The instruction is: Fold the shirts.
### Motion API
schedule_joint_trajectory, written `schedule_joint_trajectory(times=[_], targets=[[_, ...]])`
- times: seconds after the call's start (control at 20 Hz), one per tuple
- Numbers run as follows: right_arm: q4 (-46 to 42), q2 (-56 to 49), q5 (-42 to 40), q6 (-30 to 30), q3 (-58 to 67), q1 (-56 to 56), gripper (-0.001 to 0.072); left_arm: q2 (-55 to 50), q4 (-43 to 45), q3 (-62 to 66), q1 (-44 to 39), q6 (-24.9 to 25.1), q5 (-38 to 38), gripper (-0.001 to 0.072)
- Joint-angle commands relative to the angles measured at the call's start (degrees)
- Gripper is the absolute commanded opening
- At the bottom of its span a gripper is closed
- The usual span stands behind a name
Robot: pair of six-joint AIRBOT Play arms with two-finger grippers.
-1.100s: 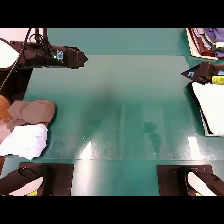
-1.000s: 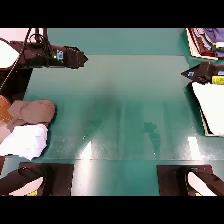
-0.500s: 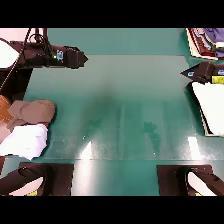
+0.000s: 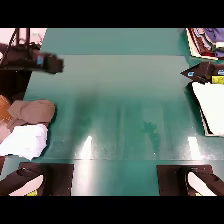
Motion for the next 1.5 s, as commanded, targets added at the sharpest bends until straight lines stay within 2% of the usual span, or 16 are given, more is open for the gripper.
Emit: schedule_joint_trajectory(times=[0.0, 0.3, 0.45, 0.5, 0.55, 0.6, 0.65, 0.85, 1.05, 1.25, 1.45], targets=[[0.0, 0.0, 0.0, 0.0, 0.0, 0.0, 0.002, 0.7, 10.9, -7.9, 8.0, -0.9, -8.6, 0.0719], [0.0, 0.0, 0.0, 0.0, 0.0, 0.0, 0.002, 0.5, 10.9, -31.3, 16.1, -1.6, 6.8, 0.0714], [0.0, 0.0, -0.3, 0.0, 0.0, 0.0, 0.002, 0.5, 10.9, -34.9, 16.3, -3.3, 9.0, 0.0711], [0.0, 0.0, -0.5, 0.0, 0.0, 0.0, 0.002, 0.6, 10.9, -34.9, 16.3, -3.9, 8.9, 0.052], [0.0, 0.0, -0.6, 0.0, 0.0, 0.0, 0.002, 0.6, 10.9, -34.8, 16.3, -3.9, 8.8, 0.022], [0.0, 0.0, -0.6, 0.0, 0.0, 0.0, 0.002, 0.6, 10.9, -34.8, 16.3, -4.0, 8.8, 0.0067], [0.0, 0.0, -0.6, 0.0, 0.0, 0.0, 0.002, 0.6, 10.9, -34.5, 16.3, -4.1, 8.4, 0.0031], [0.6, 0.0, -0.7, 0.0, 0.4, 0.0, 0.002, 4.0, 10.8, -26.5, 16.3, -4.5, 5.3, 0.0029], [0.4, 0.0, -2.1, 0.0, 8.2, 0.0, 0.002, 12.6, 10.1, -6.8, 14.4, -3.8, 1.0, 0.0028], [0.2, 0.0, -6.3, 0.0, 16.7, 0.0, 0.002, 14.1, 9.3, 13.5, 3.1, -3.0, -3.7, 0.0028], [-0.1, 0.0, -6.4, 0.0, 20.9, 0.0, 0.002, 12.8, 9.3, 18.0, -11.8, -4.2, -1.6, 0.0027]])
